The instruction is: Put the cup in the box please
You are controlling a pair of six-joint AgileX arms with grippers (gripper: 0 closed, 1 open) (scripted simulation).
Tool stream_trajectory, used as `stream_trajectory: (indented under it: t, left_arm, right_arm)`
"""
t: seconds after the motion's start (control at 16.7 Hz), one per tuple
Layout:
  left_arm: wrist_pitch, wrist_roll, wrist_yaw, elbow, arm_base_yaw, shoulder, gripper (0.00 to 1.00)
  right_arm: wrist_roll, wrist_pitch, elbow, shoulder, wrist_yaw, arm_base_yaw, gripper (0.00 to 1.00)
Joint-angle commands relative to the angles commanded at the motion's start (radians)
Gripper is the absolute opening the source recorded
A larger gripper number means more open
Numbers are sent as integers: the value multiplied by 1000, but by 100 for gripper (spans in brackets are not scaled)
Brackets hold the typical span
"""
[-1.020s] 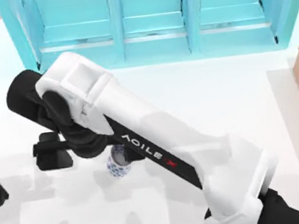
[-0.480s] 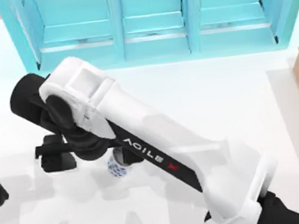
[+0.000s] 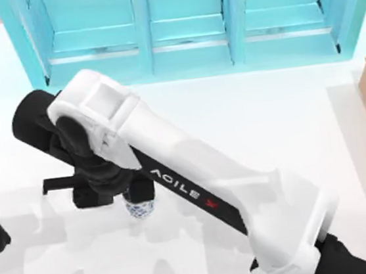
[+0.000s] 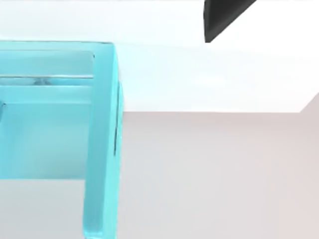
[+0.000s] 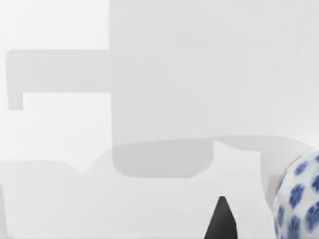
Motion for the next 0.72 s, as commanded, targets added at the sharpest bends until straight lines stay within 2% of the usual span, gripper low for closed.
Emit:
stream_trajectory:
  t: [0.12,0.18,0.72]
  left_arm:
    - [0,0,0,0,0,0,100]
    - [0,0,0,0,0,0,100]
    - [0,0,0,0,0,0,100]
  right_arm:
    - [0,0,0,0,0,0,2]
    - [0,0,0,0,0,0,0]
    - [0,14,-5,-5,-1,8,0]
